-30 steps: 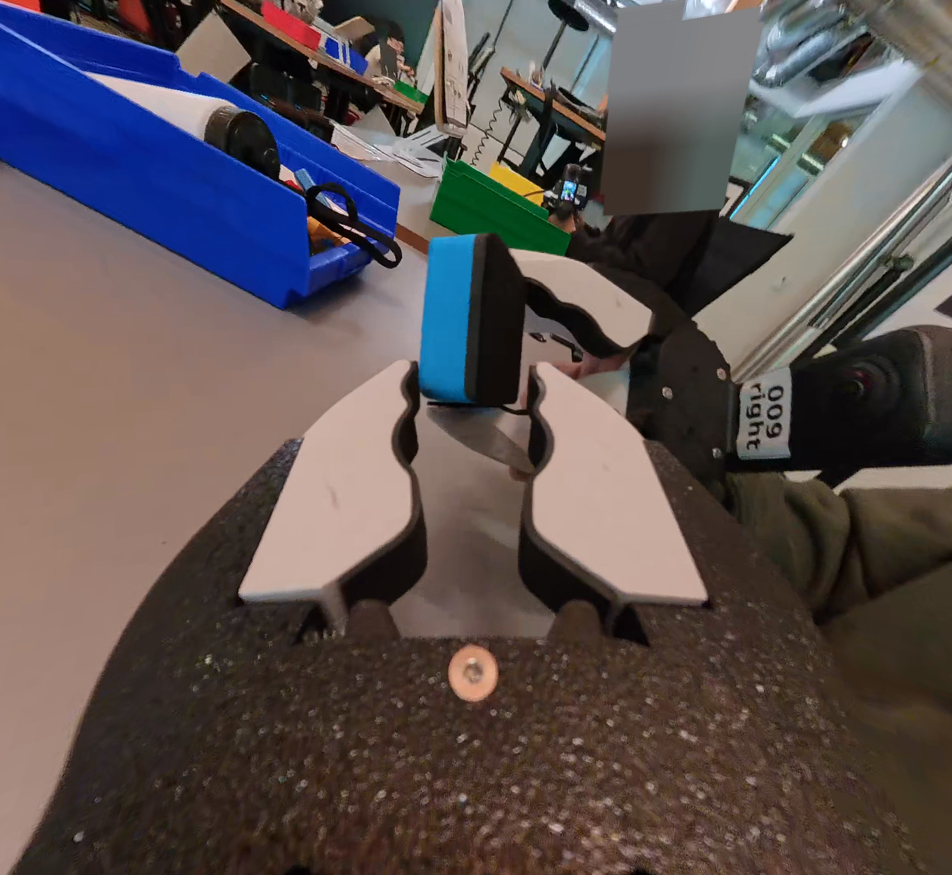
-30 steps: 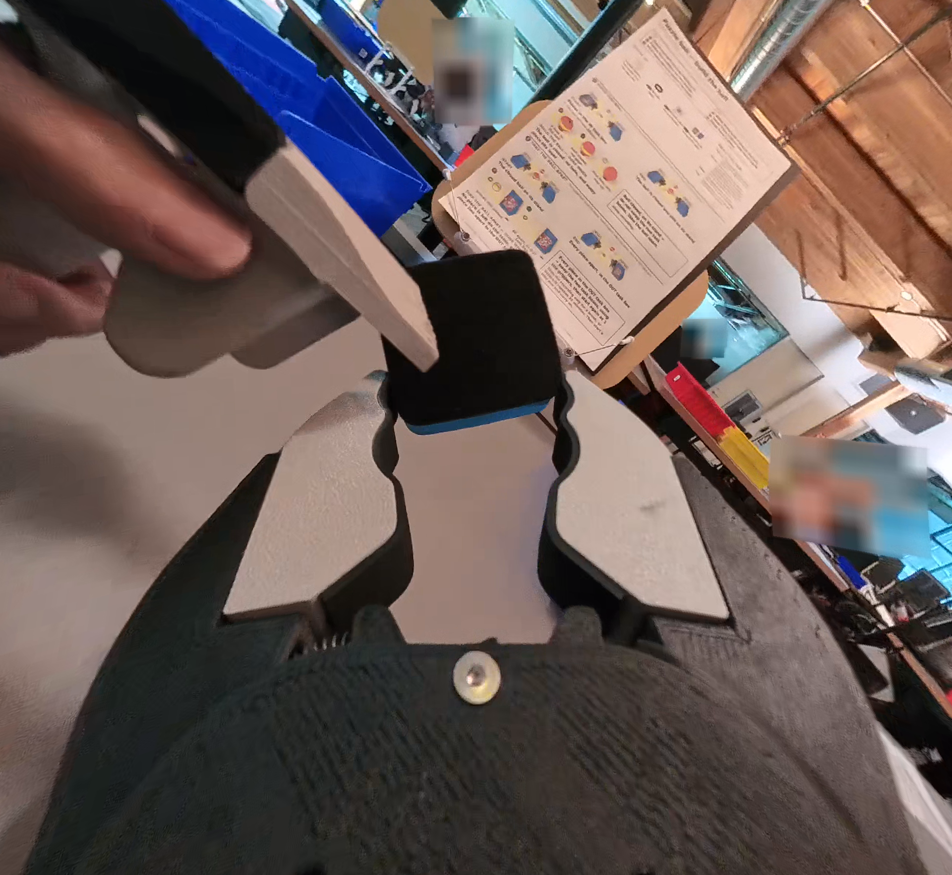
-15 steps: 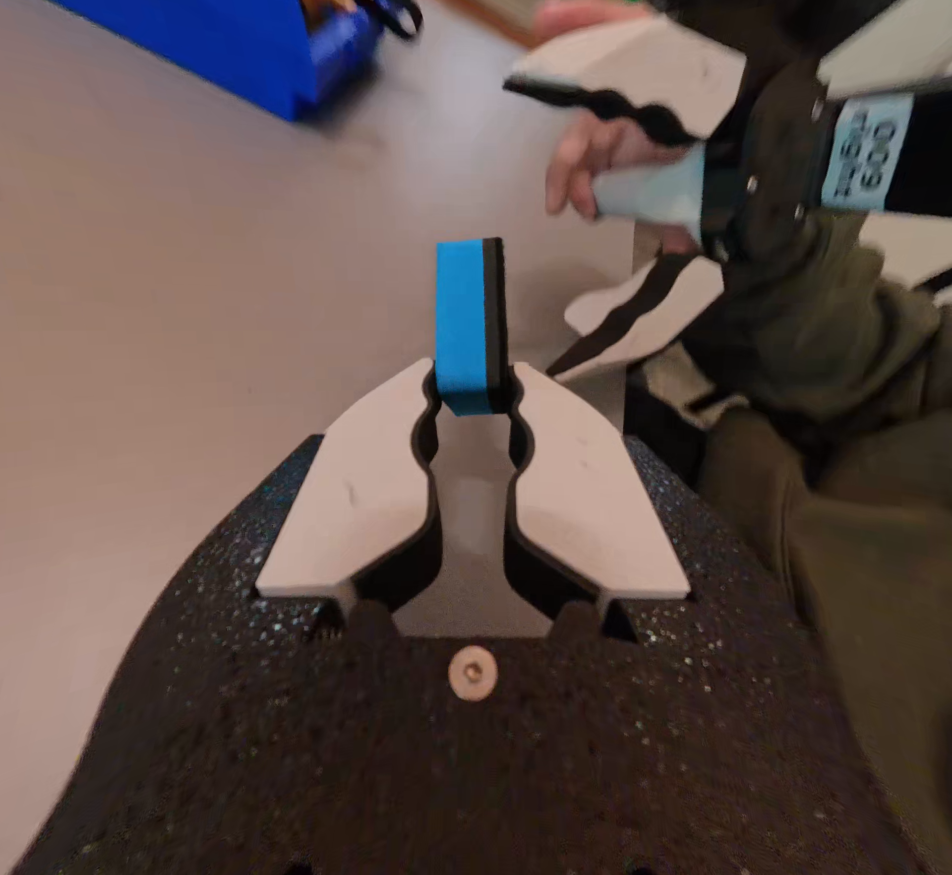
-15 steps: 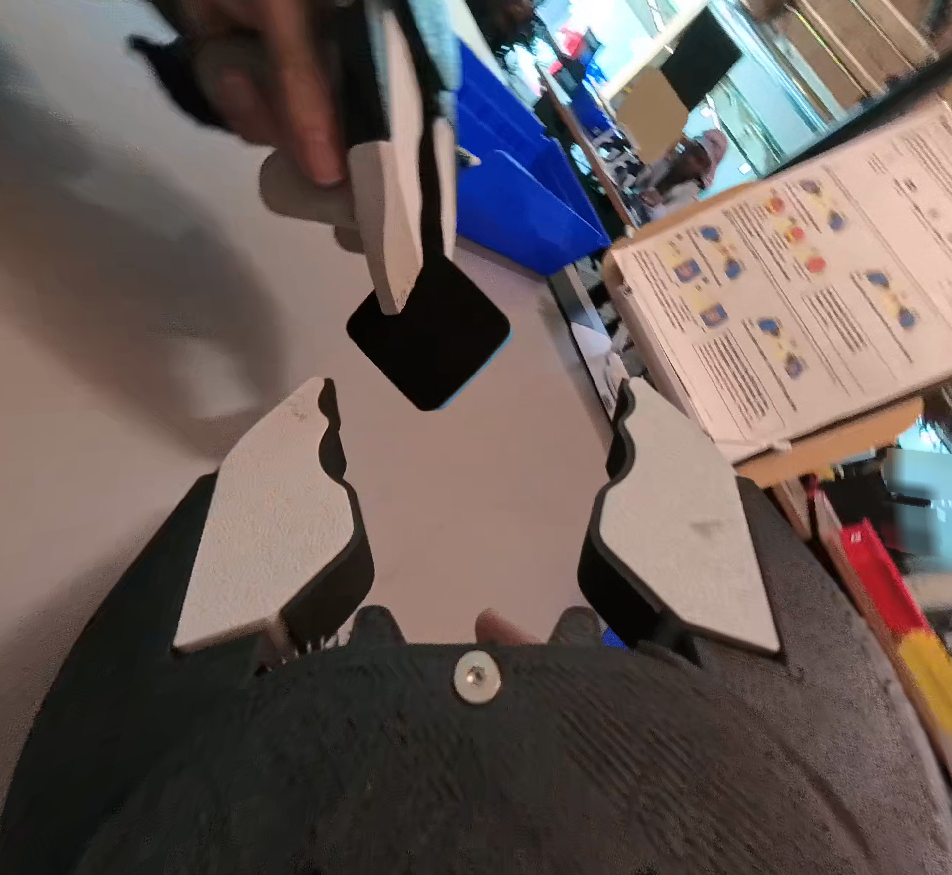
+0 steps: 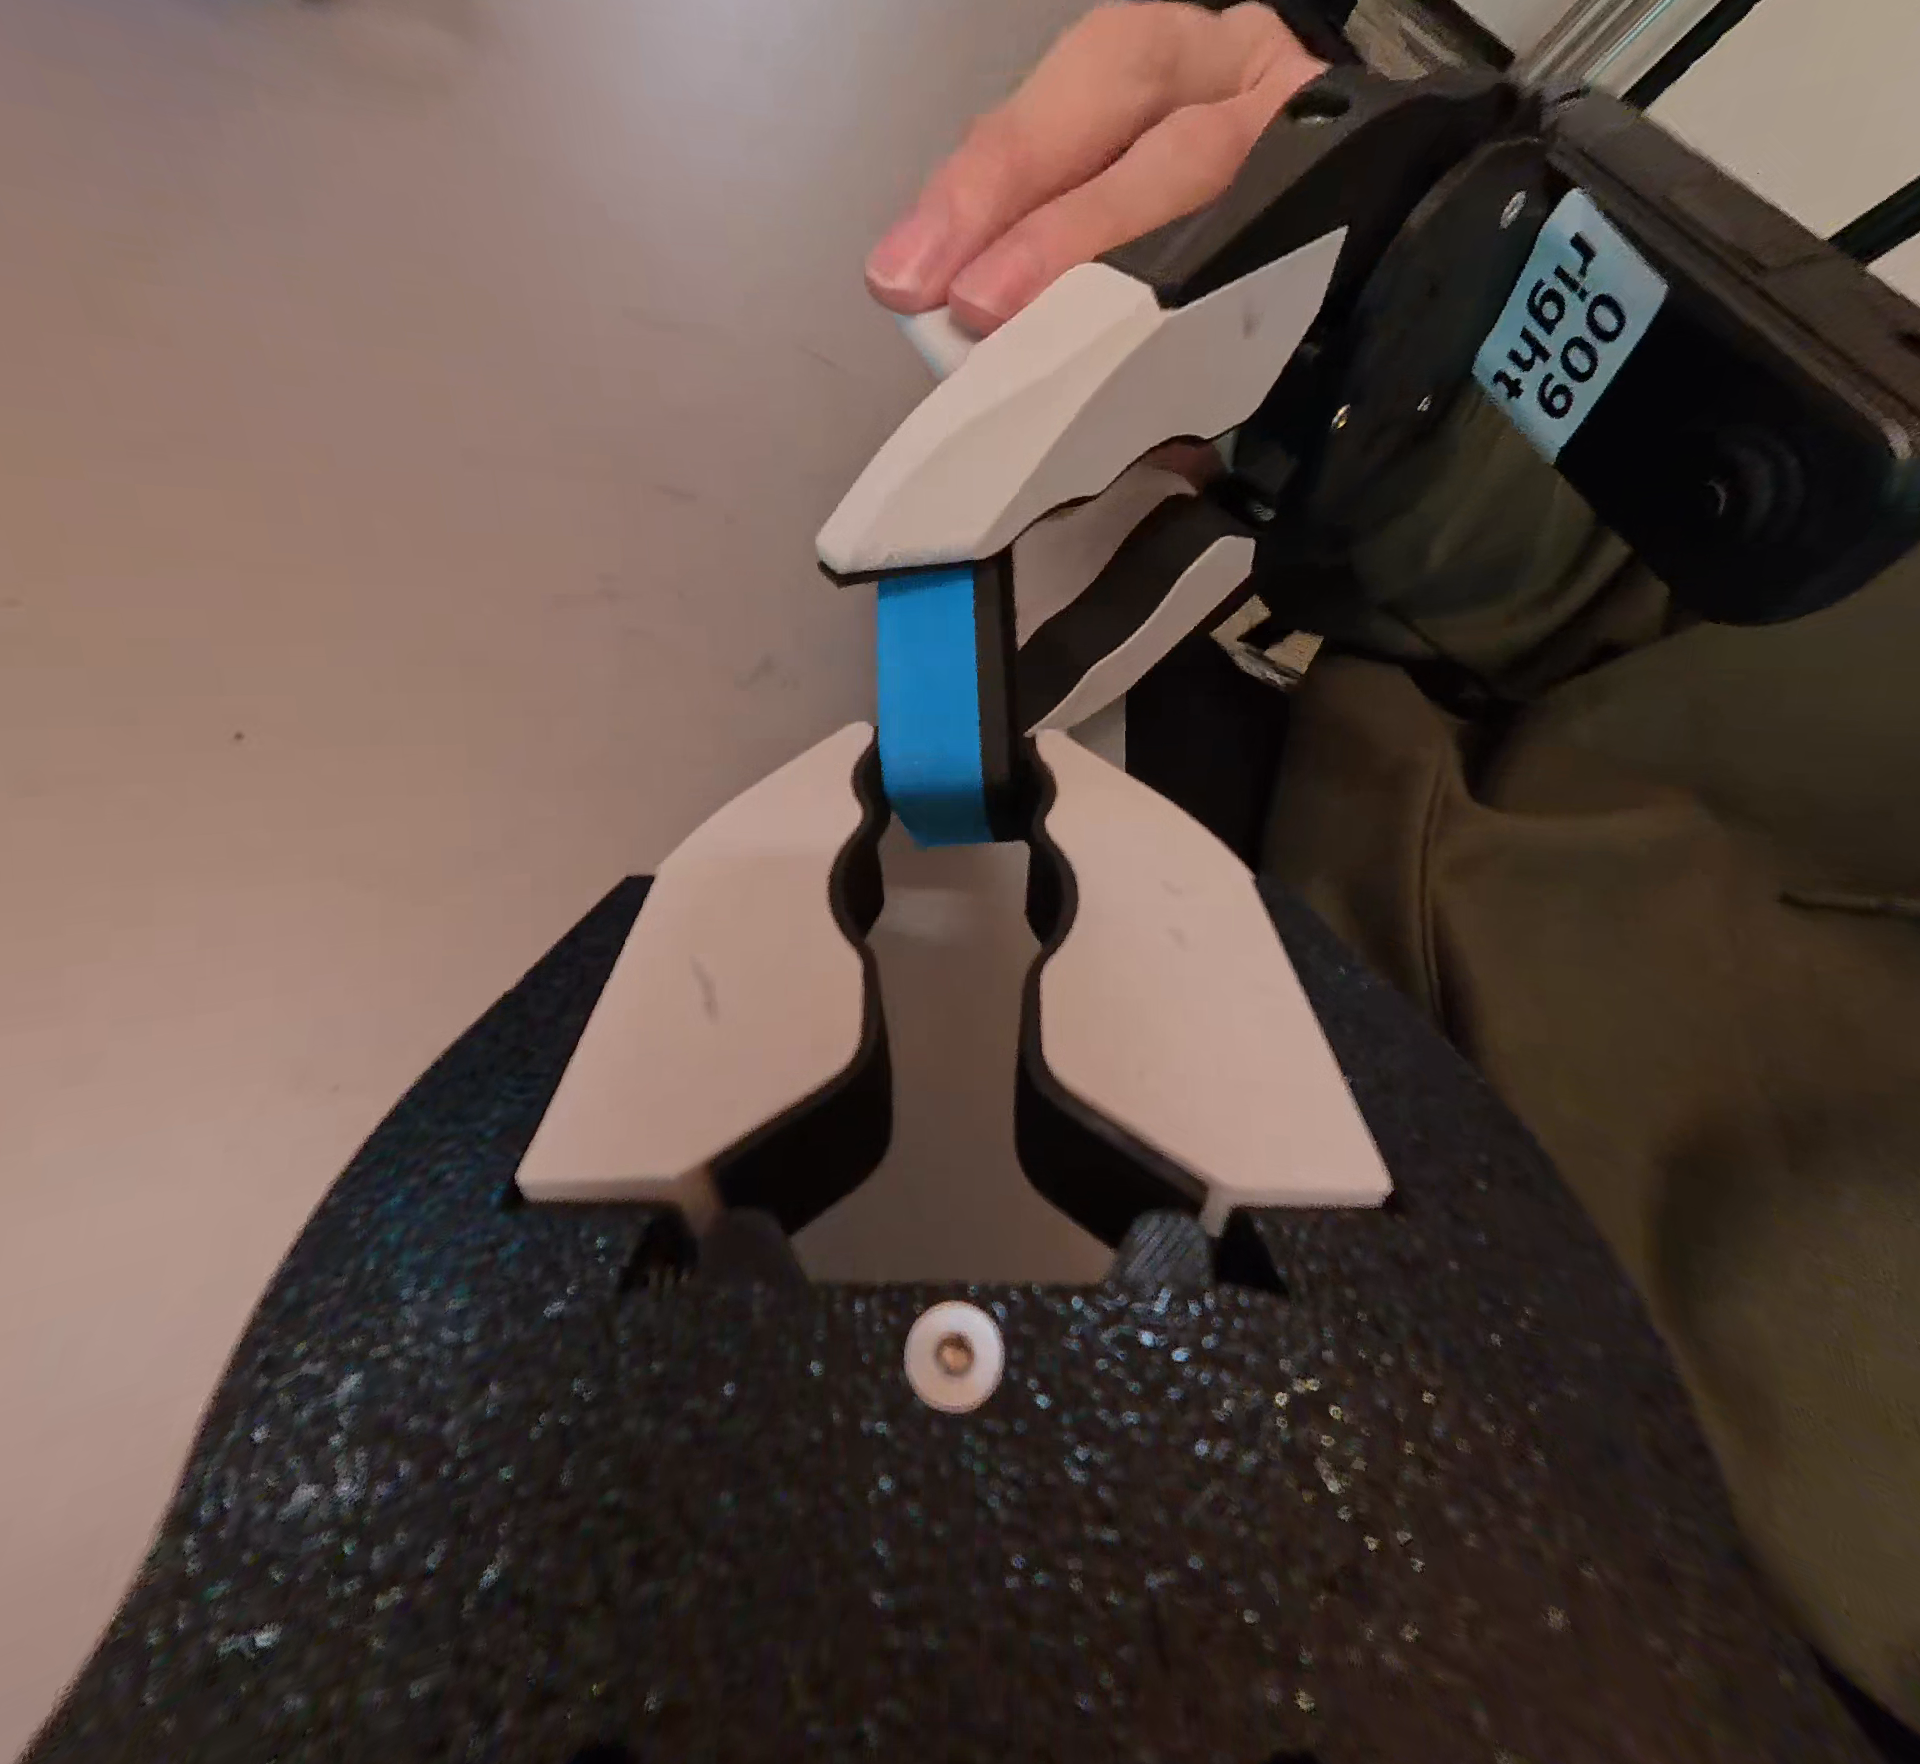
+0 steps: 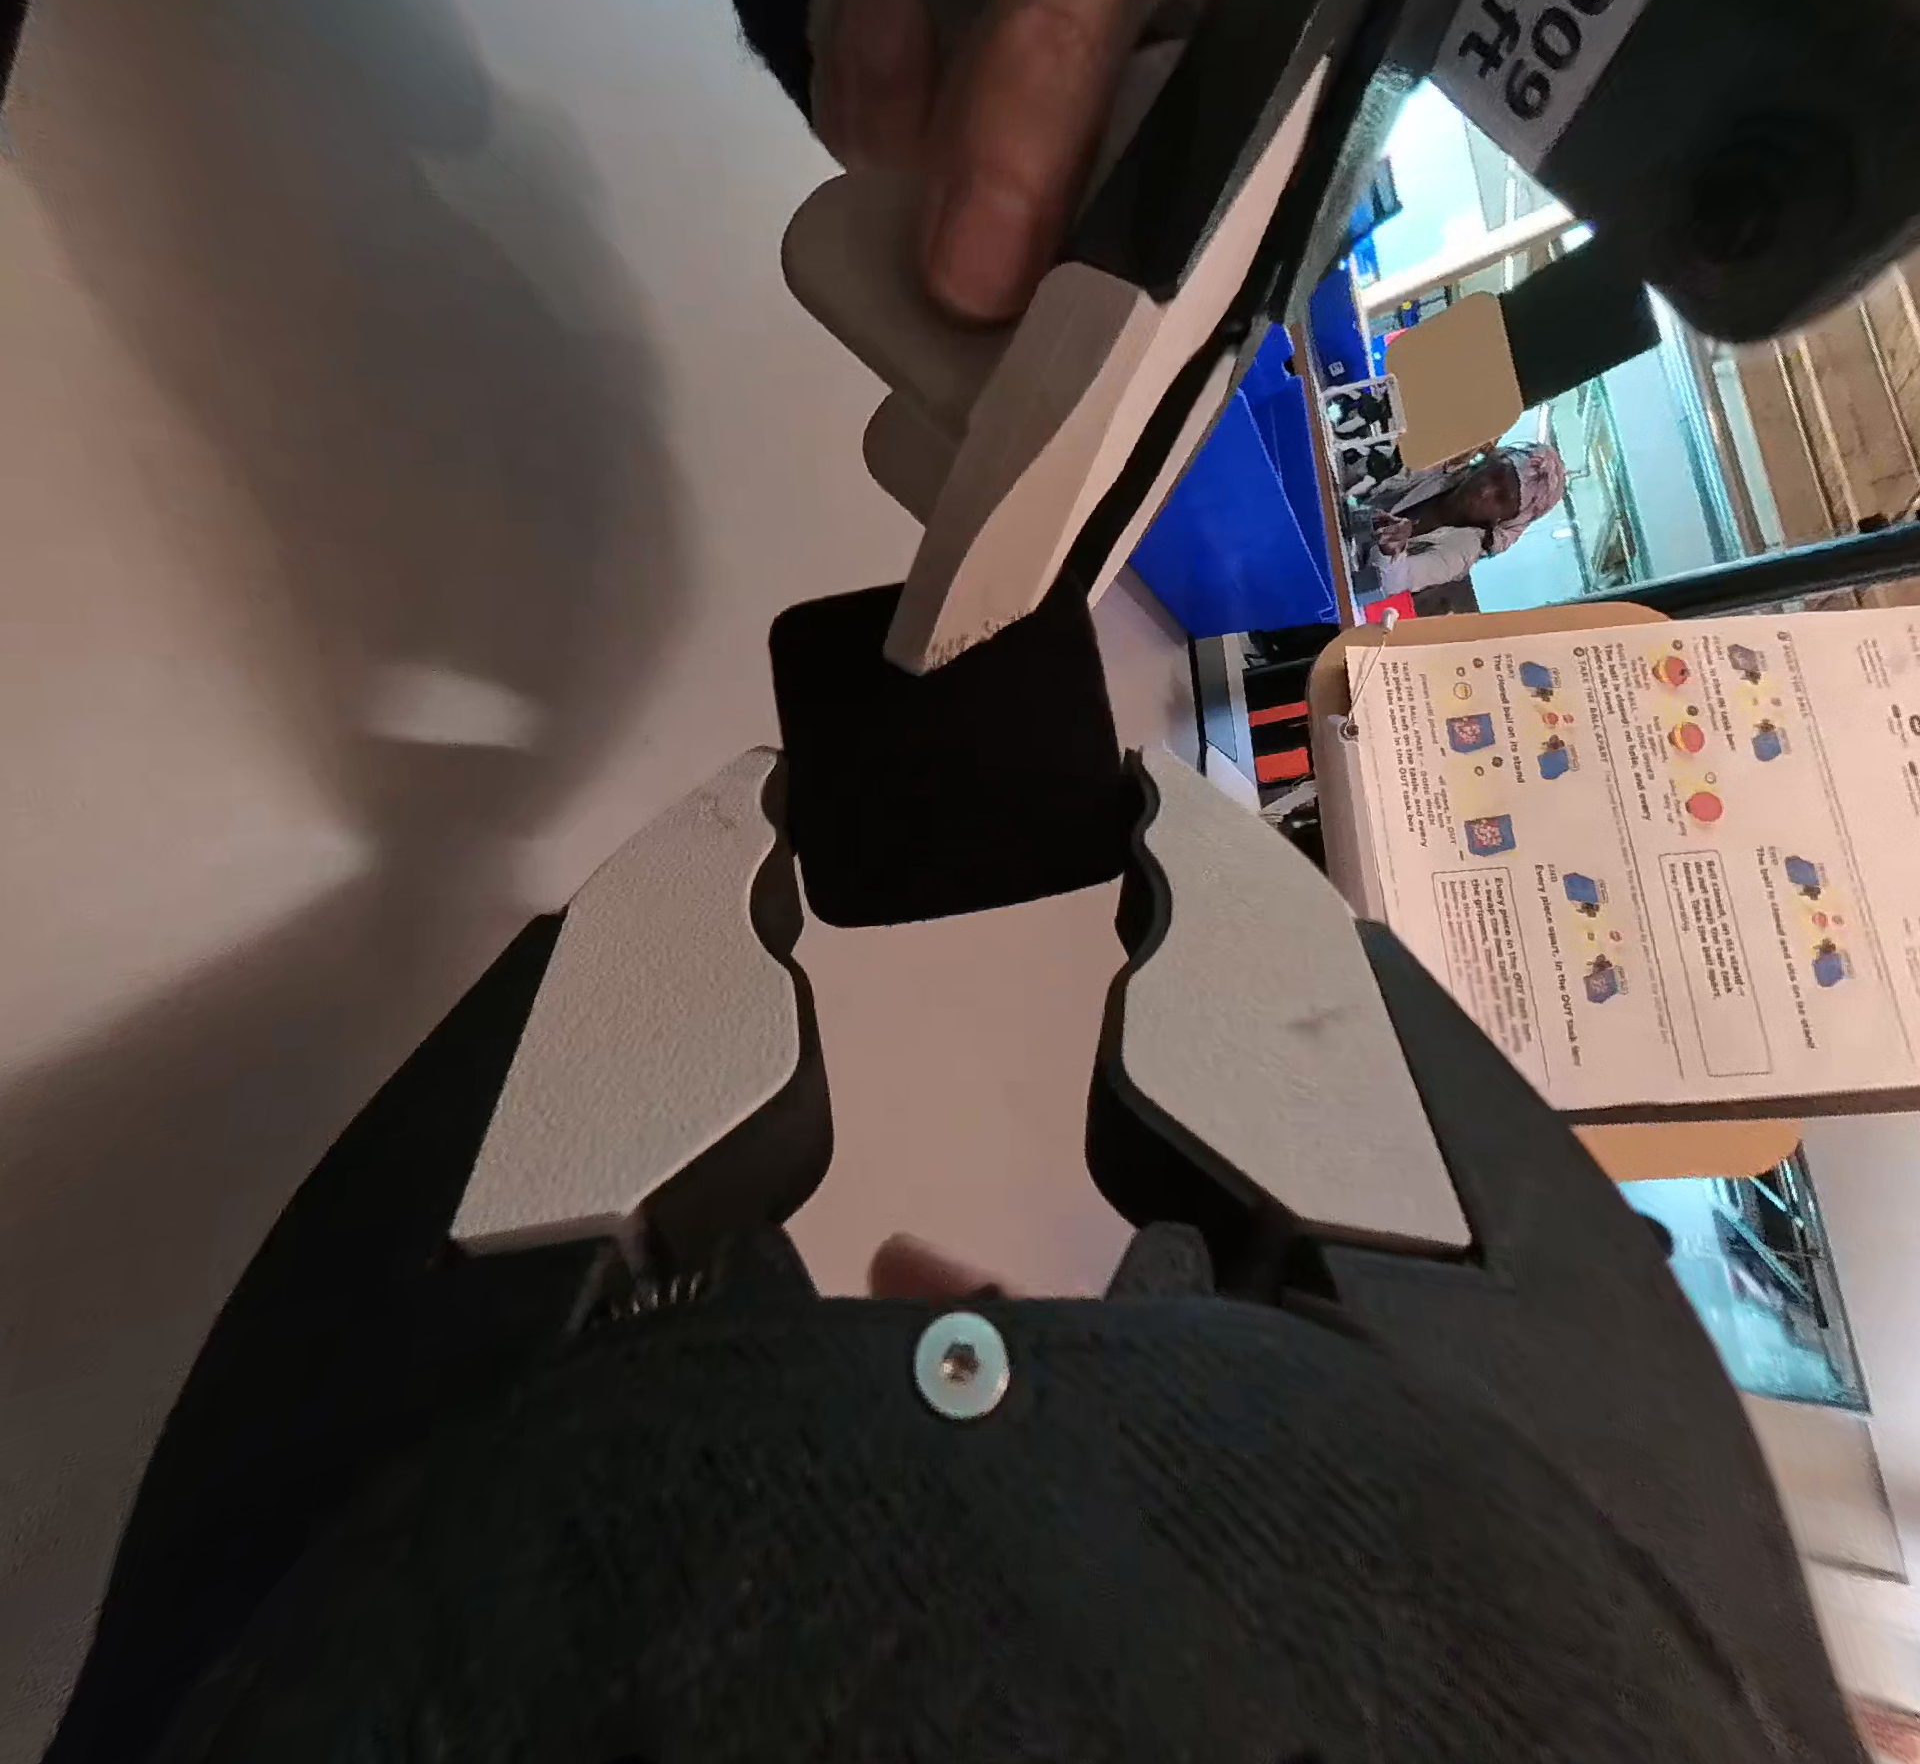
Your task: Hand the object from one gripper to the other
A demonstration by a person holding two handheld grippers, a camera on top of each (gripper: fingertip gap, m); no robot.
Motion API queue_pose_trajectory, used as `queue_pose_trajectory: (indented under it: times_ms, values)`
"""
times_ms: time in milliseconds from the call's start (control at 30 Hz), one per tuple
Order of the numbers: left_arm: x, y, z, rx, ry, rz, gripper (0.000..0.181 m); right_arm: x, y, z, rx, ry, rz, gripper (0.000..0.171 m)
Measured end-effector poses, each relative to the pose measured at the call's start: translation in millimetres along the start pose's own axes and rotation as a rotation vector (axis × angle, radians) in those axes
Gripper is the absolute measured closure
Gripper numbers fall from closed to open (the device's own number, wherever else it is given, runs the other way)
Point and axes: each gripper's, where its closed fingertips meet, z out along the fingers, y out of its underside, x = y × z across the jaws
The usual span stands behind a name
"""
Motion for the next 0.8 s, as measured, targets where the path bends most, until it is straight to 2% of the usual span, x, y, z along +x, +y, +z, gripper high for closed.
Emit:
queue_pose_trajectory:
  times_ms: [100, 133, 200, 233, 300, 367, 500, 567, 633, 800]
  values:
    - [-5.8, -21.3, -5.8, 0.142, -0.049, 0.009, 0.157, 19.4, 7.9, 0.6, -0.031, 0.114, 0.085, 0.112]
    - [-9.2, -28.4, -8.4, 0.191, -0.079, 0.012, 0.152, 29.0, 13.3, -1.0, -0.058, 0.171, 0.116, 0.112]
    - [-14.7, -40.1, -12.1, 0.274, -0.136, 0.025, 0.131, 52.1, 28.4, -9.0, -0.137, 0.315, 0.182, 0.112]
    - [-17.6, -45.1, -13.3, 0.313, -0.164, 0.029, 0.128, 62.3, 33.6, -14.1, -0.16, 0.382, 0.232, 0.112]
    - [-22.3, -55.3, -13.0, 0.4, -0.196, 0.012, 0.125, 76.0, 37.3, -21.8, -0.162, 0.475, 0.358, 0.113]
    - [-19.4, -66.1, -9.7, 0.504, -0.152, -0.03, 0.126, 81.6, 35.6, -24.6, -0.146, 0.528, 0.449, 0.113]
    - [-16.5, -77.0, -2.2, 0.643, -0.081, -0.112, 0.133, 78.4, 29.5, -19.3, -0.143, 0.548, 0.471, 0.113]
    - [-16.8, -75.9, 1.4, 0.646, -0.087, -0.102, 0.151, 75.6, 28.7, -16.1, -0.141, 0.536, 0.485, 0.113]
    - [-17.9, -76.6, 0.5, 0.667, -0.122, -0.06, 0.155, 74.7, 28.2, -14.9, -0.121, 0.527, 0.513, 0.113]
    - [-26.5, -69.9, -0.1, 0.596, -0.239, 0.045, 0.157, 59.9, 30.6, -8.3, -0.049, 0.321, 0.592, 0.109]
